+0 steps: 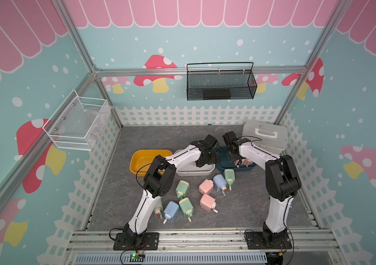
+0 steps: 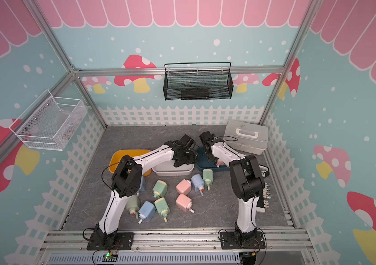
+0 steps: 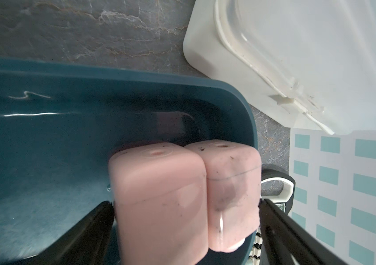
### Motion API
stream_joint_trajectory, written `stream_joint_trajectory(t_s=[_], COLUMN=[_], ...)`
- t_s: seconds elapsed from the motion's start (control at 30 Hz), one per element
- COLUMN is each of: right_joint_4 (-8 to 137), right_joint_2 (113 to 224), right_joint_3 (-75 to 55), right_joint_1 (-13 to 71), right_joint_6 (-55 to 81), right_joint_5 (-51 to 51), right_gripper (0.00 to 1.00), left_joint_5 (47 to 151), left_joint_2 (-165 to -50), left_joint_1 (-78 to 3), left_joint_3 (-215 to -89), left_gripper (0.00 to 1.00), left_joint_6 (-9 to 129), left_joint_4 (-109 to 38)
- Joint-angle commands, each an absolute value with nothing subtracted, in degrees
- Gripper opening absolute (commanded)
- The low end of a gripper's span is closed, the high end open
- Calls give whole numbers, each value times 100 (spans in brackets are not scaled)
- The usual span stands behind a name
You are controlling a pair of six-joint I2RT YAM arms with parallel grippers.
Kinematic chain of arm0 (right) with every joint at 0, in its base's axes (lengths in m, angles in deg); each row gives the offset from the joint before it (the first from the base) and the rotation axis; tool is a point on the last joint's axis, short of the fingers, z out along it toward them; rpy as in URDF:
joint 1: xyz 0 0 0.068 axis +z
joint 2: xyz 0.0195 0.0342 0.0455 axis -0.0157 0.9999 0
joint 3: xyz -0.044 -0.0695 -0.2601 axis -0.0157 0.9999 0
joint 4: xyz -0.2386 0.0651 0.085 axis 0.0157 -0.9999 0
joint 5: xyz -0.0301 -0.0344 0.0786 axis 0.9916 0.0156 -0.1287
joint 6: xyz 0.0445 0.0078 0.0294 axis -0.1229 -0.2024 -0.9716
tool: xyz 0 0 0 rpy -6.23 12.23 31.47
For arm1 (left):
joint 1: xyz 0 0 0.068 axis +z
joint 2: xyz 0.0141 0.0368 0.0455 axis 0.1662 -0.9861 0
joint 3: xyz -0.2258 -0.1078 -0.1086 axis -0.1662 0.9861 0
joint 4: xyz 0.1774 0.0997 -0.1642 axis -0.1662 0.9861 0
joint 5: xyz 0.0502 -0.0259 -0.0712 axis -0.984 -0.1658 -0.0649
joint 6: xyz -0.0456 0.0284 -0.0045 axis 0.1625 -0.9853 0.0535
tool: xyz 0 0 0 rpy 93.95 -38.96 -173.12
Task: Place the pencil sharpeners by color into the storage box
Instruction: Place the pencil sharpener in the storage box.
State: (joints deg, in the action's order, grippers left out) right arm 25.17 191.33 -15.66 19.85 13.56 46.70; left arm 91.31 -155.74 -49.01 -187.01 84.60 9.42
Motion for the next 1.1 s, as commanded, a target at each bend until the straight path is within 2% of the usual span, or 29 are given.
stream_joint_trajectory(t_s=[0.0, 0.43, 0.63, 0.83, 1.07], right_joint_4=[2373, 2771, 3089, 4057, 4378], right_joint_2=[19226, 18962, 18404, 17597, 16785], right_joint_3=[-1512, -1362, -1049, -208, 338], right_joint_1=[1983, 1985, 1985, 1988, 1984], right_joint_6=[1374, 1638, 1645, 1577, 1467], right_joint_5=[4813, 4099, 4064, 4040, 3879], right_gripper=[99, 98, 99, 99, 98], left_joint_5=[9158, 9055, 9057, 9196, 9060], left_joint_2=[-15465, -15421, -15438, -15292, -14584], left_joint_1=[-4894, -4897, -4896, -4890, -4939], left_joint_3=[-18635, -18626, -18651, -18611, -18193], left_gripper=[99, 99, 99, 99, 99], left_joint_6=[8512, 8538, 8534, 8431, 8233], left_joint_4=[936, 938, 948, 940, 934])
